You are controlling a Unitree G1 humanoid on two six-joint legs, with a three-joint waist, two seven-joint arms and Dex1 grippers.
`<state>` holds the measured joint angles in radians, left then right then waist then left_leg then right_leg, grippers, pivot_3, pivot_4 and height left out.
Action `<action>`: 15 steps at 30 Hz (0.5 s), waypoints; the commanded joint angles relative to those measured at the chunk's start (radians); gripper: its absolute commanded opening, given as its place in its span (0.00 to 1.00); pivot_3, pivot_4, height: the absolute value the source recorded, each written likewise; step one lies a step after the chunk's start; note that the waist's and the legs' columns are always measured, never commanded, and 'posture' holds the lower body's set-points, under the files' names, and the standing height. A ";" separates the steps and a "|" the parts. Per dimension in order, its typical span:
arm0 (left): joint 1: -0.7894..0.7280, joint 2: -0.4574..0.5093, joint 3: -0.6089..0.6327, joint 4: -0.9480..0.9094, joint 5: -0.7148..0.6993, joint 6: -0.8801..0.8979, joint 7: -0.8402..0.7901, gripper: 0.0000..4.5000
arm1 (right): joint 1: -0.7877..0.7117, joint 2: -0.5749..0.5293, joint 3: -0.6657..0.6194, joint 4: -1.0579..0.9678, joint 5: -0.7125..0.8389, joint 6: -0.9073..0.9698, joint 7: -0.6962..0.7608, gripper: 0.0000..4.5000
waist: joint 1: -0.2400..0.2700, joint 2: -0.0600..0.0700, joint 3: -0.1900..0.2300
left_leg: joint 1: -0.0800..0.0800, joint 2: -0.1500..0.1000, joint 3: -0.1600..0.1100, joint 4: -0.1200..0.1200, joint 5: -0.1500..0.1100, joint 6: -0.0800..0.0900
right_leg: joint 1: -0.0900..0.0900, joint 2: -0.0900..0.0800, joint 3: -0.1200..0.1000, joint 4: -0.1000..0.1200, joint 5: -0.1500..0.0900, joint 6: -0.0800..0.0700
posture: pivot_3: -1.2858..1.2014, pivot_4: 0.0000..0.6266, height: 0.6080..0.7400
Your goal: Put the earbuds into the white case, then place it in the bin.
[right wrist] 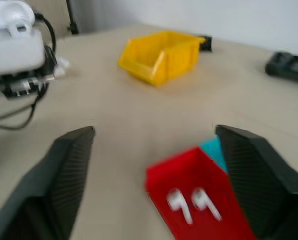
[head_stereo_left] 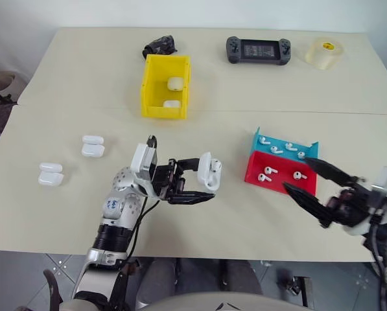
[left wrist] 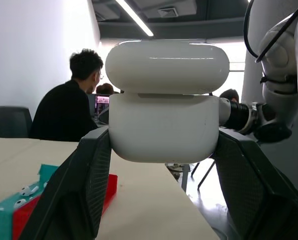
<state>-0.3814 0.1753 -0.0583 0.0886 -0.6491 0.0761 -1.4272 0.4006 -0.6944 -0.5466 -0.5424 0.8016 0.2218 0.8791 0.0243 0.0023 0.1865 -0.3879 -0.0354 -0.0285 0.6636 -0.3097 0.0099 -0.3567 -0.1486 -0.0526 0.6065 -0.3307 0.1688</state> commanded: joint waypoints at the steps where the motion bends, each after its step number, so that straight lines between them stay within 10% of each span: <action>1: 0.024 -0.003 -0.007 -0.057 -0.002 -0.026 0.005 0.61 | 0.012 -0.017 -0.071 0.119 -0.088 -0.098 0.090 0.99 | 0.000 0.000 0.000 | 0.000 0.000 0.000 0.000 0.000 0.000 | 0.000 0.000 0.000 0.000 0.000 0.000 | 0.52 0.24 1.00; 11: 0.056 -0.019 -0.030 -0.101 0.006 -0.050 0.049 0.61 | -0.212 -0.200 0.014 0.242 -0.142 0.057 0.106 0.99 | -0.001 0.001 0.000 | 0.002 0.001 0.004 0.001 0.000 0.000 | 0.000 -0.001 0.002 -0.005 0.000 0.000 | 0.52 0.24 1.00; 15: 0.069 -0.024 -0.039 -0.120 0.009 -0.061 0.068 0.61 | -0.519 -0.394 0.207 0.366 -0.233 0.225 0.112 0.99 | -0.007 0.004 0.001 | 0.001 0.004 0.005 0.002 0.000 0.001 | -0.001 -0.001 0.003 -0.005 0.000 0.000 | 0.52 0.24 1.00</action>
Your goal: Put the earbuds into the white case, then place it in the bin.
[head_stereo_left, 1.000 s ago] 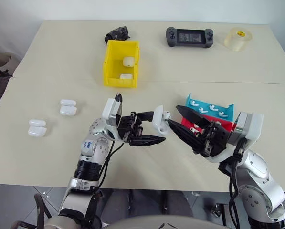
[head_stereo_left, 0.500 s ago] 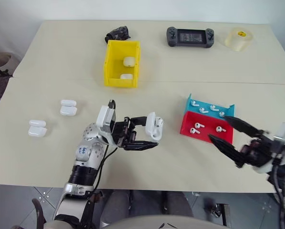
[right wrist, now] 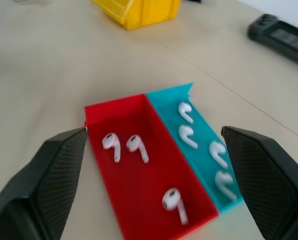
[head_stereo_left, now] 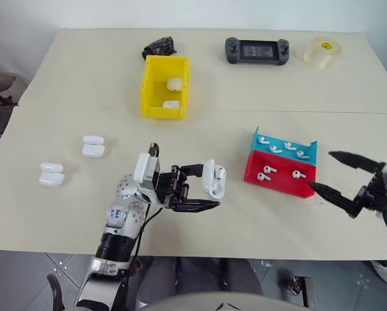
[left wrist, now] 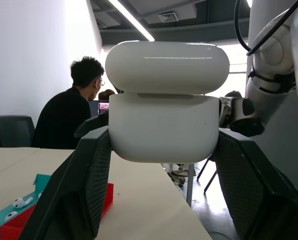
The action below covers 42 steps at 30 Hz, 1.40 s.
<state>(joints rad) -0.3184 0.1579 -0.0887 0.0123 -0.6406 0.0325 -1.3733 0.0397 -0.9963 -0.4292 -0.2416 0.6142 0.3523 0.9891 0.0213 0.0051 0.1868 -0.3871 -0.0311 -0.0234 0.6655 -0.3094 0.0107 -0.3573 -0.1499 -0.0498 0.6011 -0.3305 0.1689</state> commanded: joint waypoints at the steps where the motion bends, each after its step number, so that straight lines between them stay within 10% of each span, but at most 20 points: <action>1: 0.007 -0.008 -0.010 -0.047 0.001 -0.018 0.018 0.61 | -0.215 -0.113 0.129 0.094 -0.059 0.113 0.018 0.99 | -0.002 0.002 0.001 | 0.000 0.000 0.002 0.000 0.000 0.000 | 0.000 -0.001 0.000 -0.001 0.000 0.000 | 0.52 0.24 1.00; 13: 0.016 -0.036 -0.037 -0.056 0.006 -0.043 0.058 0.61 | -0.829 -0.111 0.678 0.617 -0.524 0.063 0.240 0.99 | -0.001 0.002 0.001 | -0.007 -0.002 0.004 -0.002 -0.001 0.001 | -0.004 0.000 -0.003 -0.003 0.002 0.003 | 0.52 0.24 1.00; 18: 0.029 -0.038 -0.041 -0.065 0.010 -0.053 0.078 0.61 | -0.948 -0.058 0.734 0.797 -0.617 -0.045 0.316 0.99 | -0.001 0.002 0.001 | -0.007 -0.004 0.005 -0.001 -0.001 0.001 | -0.004 0.000 -0.004 -0.002 0.002 0.003 | 0.52 0.24 1.00; 25: 0.040 -0.040 -0.050 -0.091 0.011 -0.055 0.110 0.61 | -1.021 0.006 0.760 0.953 -0.709 -0.150 0.379 0.59 | -0.003 0.002 0.001 | -0.006 -0.004 0.005 0.000 -0.001 0.001 | -0.004 0.000 -0.004 -0.001 0.002 0.003 | 0.52 0.24 1.00; 42: 0.028 -0.038 -0.058 -0.107 0.003 -0.041 0.132 0.61 | -1.024 0.034 0.765 1.038 -0.819 -0.229 0.435 0.59 | -0.001 0.002 0.001 | -0.006 -0.004 0.006 0.000 -0.001 0.000 | -0.003 0.000 -0.004 -0.001 0.003 0.003 | 0.52 0.24 1.00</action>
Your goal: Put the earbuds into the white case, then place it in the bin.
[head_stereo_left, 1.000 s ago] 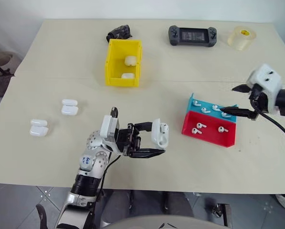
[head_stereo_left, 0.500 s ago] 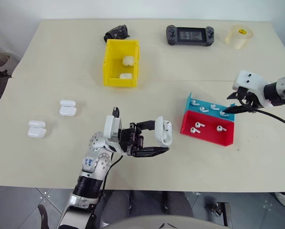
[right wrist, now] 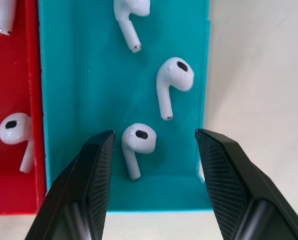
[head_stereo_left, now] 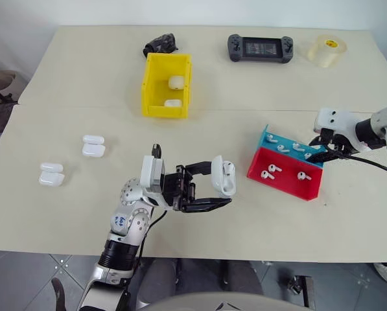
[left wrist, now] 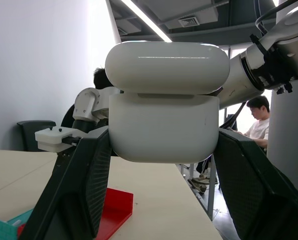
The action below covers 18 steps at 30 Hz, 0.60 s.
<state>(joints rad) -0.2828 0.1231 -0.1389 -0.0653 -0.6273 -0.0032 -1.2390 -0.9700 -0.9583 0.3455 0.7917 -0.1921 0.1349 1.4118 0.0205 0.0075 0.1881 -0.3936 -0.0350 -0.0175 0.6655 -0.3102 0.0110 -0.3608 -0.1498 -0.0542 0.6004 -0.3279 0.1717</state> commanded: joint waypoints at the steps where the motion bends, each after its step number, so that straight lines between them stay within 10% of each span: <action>1: -0.008 -0.003 -0.008 -0.029 -0.009 -0.005 -0.002 0.61 | -0.013 -0.002 -0.008 0.005 -0.017 -0.015 0.018 0.59 | 0.000 0.000 0.000 | 0.000 0.000 0.000 0.000 0.000 0.000 | 0.000 0.000 0.000 0.000 0.000 0.000 | 0.52 0.24 1.00; 18: -0.018 0.009 -0.005 -0.034 -0.014 0.008 -0.004 0.61 | 0.002 0.012 -0.002 -0.004 -0.058 -0.003 0.040 0.50 | 0.000 0.000 0.000 | 0.001 0.000 0.000 0.000 0.000 0.000 | 0.001 0.000 -0.001 0.000 0.000 0.000 | 0.52 0.24 1.00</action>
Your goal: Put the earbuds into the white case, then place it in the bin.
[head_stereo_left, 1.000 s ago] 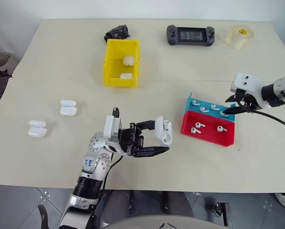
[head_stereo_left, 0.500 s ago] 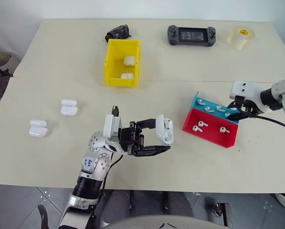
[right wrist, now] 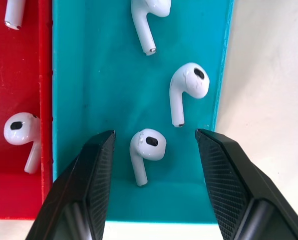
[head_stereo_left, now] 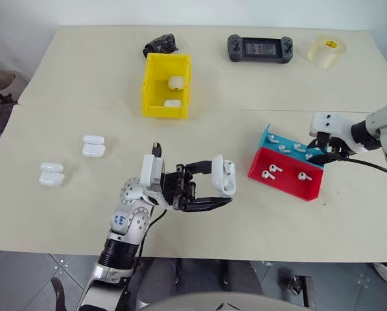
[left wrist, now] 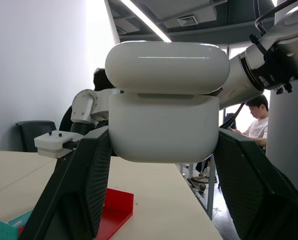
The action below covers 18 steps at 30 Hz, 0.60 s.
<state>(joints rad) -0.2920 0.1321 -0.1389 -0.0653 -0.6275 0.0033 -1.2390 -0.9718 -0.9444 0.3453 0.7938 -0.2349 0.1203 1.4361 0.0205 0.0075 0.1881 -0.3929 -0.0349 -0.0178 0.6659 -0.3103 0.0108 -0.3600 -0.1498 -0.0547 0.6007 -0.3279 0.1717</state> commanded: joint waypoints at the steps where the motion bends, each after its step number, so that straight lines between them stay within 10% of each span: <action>1: -0.010 0.000 -0.006 -0.034 -0.014 0.002 -0.005 0.61 | 0.005 -0.001 -0.001 -0.009 -0.015 0.014 0.018 0.46 | 0.000 0.000 0.000 | 0.000 0.000 0.000 0.000 0.000 0.000 | 0.000 0.000 0.000 0.000 0.000 0.000 | 0.52 0.24 1.00; 5: -0.012 0.002 -0.006 -0.035 -0.014 0.005 -0.007 0.61 | 0.015 0.000 0.004 -0.031 -0.020 0.023 0.030 0.17 | -0.001 0.000 0.000 | 0.000 0.000 0.000 0.000 0.000 0.000 | 0.000 0.000 0.000 0.000 0.000 0.000 | 0.52 0.24 1.00; 18: -0.017 0.003 -0.003 -0.043 -0.014 0.015 -0.001 0.61 | 0.022 0.011 -0.013 -0.073 -0.016 0.058 0.030 0.17 | -0.002 0.000 0.000 | 0.001 0.000 0.000 0.001 0.000 0.000 | 0.000 0.000 0.000 0.001 0.000 0.000 | 0.52 0.24 1.00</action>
<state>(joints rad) -0.3000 0.1343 -0.1388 -0.0658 -0.6278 0.0213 -1.2413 -0.9636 -0.9358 0.3448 0.7440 -0.2551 0.1688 1.4566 0.0184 0.0075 0.1881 -0.3922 -0.0347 -0.0177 0.6664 -0.3104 0.0106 -0.3598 -0.1497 -0.0547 0.6017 -0.3279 0.1716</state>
